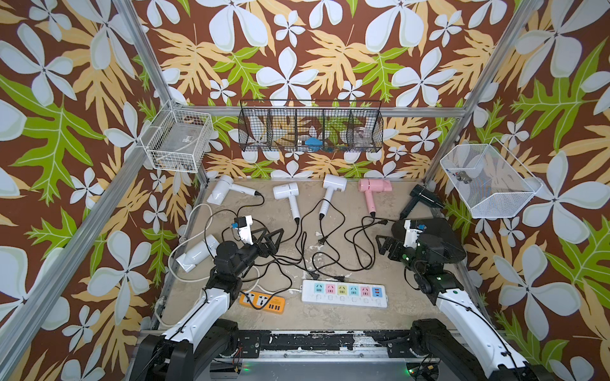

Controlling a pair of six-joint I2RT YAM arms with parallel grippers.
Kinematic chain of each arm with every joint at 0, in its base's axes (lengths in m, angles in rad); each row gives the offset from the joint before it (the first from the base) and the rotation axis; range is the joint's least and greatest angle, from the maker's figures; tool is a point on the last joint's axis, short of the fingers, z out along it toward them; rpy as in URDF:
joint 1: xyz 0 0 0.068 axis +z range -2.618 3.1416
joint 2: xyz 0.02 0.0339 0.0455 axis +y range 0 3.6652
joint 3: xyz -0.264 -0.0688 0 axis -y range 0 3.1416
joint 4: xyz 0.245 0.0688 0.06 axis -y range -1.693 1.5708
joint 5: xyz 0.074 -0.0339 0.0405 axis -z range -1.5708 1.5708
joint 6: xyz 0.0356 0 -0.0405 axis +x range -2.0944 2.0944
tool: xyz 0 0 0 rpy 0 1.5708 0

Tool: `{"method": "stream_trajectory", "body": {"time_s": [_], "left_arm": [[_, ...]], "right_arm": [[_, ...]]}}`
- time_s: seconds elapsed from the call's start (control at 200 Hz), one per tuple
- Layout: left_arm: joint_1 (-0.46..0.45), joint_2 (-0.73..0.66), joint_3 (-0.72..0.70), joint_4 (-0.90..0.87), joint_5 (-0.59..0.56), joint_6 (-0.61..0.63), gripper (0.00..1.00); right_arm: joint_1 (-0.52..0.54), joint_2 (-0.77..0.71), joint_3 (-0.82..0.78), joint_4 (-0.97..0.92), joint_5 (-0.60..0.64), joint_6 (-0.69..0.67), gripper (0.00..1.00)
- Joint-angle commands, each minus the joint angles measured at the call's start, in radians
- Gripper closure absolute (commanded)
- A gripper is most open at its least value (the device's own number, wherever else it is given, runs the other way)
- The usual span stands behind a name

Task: Charge the blow dryers
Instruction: Move the socket to the center of the board.

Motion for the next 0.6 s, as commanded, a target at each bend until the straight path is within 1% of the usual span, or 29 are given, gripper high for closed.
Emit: {"method": "stream_trajectory", "body": {"time_s": [0.0,0.105,0.155,0.215,0.25,0.315,0.38,0.435,0.51,0.596], "left_arm": [[0.000,-0.001,-0.035,0.122,0.068,-0.068,0.00],[0.000,0.030,-0.052,0.133,-0.001,-0.156,0.00],[0.000,0.074,-0.048,0.145,0.002,-0.205,0.00],[-0.001,0.157,-0.036,0.247,0.076,-0.249,0.00],[0.000,0.210,-0.044,0.329,0.097,-0.291,0.00],[0.000,0.294,-0.085,0.509,0.103,-0.373,0.00],[-0.006,0.356,-0.111,0.629,0.094,-0.416,0.00],[-0.016,0.380,-0.112,0.653,0.085,-0.416,0.00],[-0.045,0.379,-0.100,0.626,0.074,-0.382,0.00],[-0.085,0.339,-0.089,0.530,0.035,-0.308,0.00]], "right_arm": [[0.028,0.011,0.037,-0.066,-0.064,-0.023,0.00],[0.127,-0.006,0.065,-0.144,-0.005,-0.049,0.00],[0.178,-0.015,0.076,-0.171,0.007,-0.049,0.00],[0.247,-0.025,0.087,-0.203,0.028,-0.047,0.00],[0.297,-0.030,0.095,-0.220,0.041,-0.046,0.00],[0.401,-0.033,0.109,-0.254,0.072,-0.042,0.00],[0.512,-0.031,0.124,-0.295,0.119,-0.034,0.00],[0.599,-0.029,0.134,-0.329,0.151,-0.019,0.00],[0.702,-0.033,0.136,-0.368,0.187,0.007,0.02],[0.791,-0.039,0.131,-0.411,0.207,0.047,0.05]]}}
